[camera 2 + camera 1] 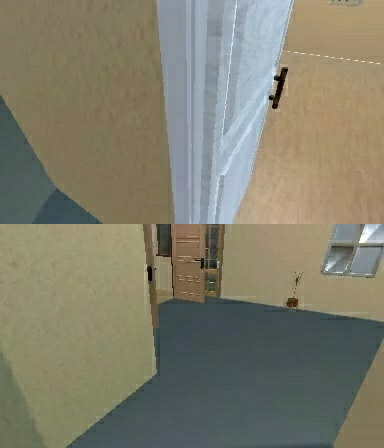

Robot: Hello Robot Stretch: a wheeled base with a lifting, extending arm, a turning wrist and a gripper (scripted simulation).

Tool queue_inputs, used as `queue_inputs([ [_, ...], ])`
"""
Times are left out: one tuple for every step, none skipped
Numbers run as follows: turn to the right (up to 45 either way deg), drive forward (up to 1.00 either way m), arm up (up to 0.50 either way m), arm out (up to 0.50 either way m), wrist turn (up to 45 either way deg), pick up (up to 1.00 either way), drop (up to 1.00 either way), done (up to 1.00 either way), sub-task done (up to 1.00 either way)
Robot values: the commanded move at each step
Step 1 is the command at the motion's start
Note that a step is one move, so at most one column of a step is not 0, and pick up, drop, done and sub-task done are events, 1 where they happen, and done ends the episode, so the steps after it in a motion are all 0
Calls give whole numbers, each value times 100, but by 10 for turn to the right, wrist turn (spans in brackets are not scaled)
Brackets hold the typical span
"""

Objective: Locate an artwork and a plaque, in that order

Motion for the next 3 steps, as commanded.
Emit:
queue_inputs([
  [0,100,0,0,0,0,0,0,0],
  [0,95,0,0,0,0,0,0,0],
  [0,100,0,0,0,0,0,0,0],
])
